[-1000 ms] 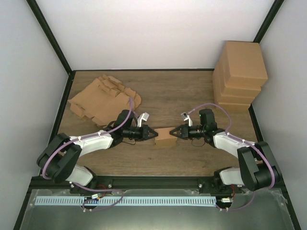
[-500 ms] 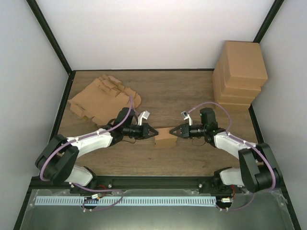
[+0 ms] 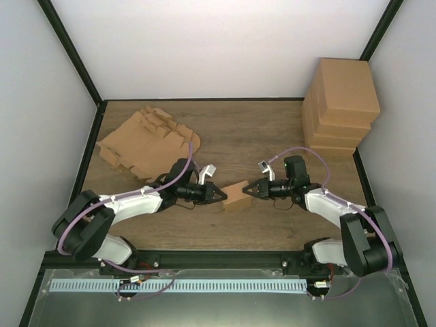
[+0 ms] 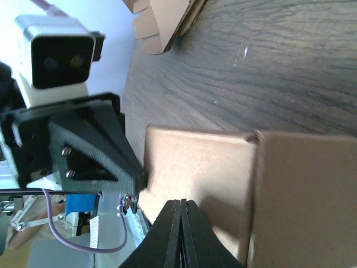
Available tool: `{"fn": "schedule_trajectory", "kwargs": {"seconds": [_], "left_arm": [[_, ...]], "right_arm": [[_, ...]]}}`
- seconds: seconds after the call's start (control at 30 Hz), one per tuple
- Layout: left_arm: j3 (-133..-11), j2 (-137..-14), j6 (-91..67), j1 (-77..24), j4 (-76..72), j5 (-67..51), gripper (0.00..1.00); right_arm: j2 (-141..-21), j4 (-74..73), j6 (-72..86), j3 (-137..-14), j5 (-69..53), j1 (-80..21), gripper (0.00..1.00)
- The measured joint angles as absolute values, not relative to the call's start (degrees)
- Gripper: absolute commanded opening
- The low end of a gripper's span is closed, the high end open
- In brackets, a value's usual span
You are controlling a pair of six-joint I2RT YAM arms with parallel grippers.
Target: Fold the paper box
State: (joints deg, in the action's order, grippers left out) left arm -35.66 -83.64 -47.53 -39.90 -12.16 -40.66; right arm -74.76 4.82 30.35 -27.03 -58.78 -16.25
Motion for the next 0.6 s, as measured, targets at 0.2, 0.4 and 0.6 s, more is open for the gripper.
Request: {"fn": "schedule_trajectory", "kwargs": {"seconds": [0.2,0.4,0.6], "left_arm": [[-34.8,-80.2,-49.9,-48.0,-7.8,-37.2,0.04],[-33.2,-77.5,-53.6,-54.7,-3.0,-33.4,0.14],[-37.2,-73.9,-53.6,-56.0,7.0,-29.9,0.19]], "right_arm": [[-65.5,-1.7,33.5,-23.4,-55.4,-16.3,0.03],[-52.1,-8.7,39.7,-18.7,-50.1,-17.6,0.32],[-49.4,-19.0,42.6,-18.5,-39.5,-17.7,0.67]]}}
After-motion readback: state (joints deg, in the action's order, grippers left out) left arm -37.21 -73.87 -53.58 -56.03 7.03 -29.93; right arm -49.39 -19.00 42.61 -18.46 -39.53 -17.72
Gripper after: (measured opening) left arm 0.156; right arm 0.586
